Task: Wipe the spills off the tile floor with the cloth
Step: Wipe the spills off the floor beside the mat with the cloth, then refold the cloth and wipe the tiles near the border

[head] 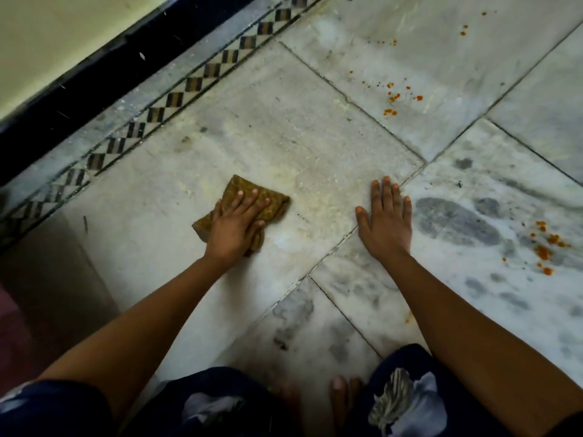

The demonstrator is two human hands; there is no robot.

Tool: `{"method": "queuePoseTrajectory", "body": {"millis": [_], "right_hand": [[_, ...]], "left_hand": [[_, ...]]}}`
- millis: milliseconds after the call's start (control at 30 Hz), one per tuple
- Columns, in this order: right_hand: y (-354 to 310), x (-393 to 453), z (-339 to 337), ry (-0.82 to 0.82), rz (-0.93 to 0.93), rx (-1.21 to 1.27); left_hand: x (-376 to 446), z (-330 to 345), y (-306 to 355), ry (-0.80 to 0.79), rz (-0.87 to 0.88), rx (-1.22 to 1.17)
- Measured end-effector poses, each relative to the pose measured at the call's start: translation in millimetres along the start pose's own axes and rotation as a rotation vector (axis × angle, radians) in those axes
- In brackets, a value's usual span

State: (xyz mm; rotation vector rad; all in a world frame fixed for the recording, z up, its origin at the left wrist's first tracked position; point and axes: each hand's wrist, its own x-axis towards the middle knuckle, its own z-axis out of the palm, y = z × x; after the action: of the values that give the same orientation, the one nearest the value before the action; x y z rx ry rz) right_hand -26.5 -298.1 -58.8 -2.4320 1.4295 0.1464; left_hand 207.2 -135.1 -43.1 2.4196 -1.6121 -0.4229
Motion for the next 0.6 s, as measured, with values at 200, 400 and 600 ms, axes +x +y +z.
{"method": "queuePoseTrajectory", "body": {"millis": [200, 400, 600], "right_hand": [[-19, -12, -10, -0.088, 0.031, 0.122], [-45, -15, -57, -0.021, -0.171, 0.358], [-73, -8, -145, 0.132, -0.348, 0.57]], "left_hand": [[-31, -2, 39, 0.035, -0.086, -0.41], [3, -66, 82, 0.118, -0.397, -1.395], [55, -137, 131, 0.118, -0.477, -1.913]]}}
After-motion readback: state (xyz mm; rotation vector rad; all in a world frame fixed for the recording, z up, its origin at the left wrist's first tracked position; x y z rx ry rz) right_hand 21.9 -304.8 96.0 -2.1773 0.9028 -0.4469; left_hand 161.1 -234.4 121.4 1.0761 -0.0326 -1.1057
